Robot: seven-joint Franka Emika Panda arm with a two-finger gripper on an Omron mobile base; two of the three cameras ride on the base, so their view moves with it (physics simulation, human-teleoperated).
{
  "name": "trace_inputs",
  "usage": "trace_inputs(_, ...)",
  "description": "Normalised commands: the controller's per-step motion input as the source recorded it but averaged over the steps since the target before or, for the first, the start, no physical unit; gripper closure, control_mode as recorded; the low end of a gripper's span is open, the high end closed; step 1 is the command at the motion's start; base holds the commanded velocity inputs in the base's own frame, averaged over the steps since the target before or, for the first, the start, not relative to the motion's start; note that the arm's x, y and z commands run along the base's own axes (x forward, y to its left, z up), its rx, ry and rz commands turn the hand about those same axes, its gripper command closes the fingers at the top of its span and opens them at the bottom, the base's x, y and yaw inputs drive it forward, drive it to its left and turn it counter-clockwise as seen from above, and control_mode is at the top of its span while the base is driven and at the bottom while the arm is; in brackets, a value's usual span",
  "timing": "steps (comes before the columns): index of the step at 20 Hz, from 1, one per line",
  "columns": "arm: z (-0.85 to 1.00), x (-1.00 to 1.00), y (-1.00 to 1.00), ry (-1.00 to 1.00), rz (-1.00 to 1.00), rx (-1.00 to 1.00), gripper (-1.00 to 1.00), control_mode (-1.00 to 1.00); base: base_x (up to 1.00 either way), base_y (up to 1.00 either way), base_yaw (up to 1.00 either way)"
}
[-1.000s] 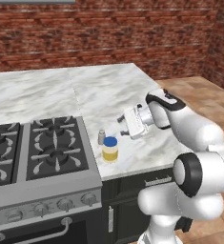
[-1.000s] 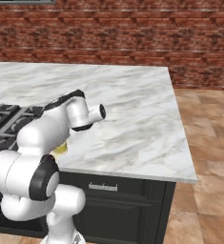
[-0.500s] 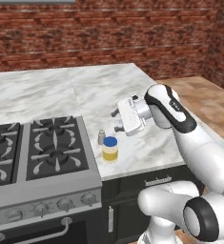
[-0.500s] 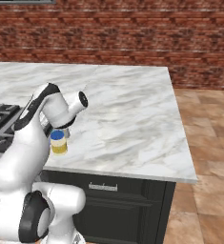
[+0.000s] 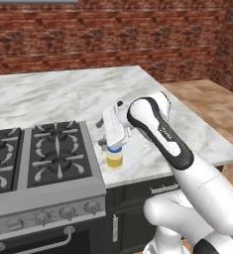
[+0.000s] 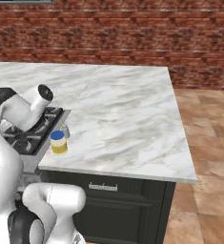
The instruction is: Collect the paprika, mayonnaise, and shaker from the cabinet and place them next to the stove.
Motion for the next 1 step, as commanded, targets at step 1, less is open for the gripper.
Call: trace_inputs(1,-0.03,-0.26,0.03,0.04,0.00,-0.09,-1.00,-1.00,0.00,0.00,0.00)
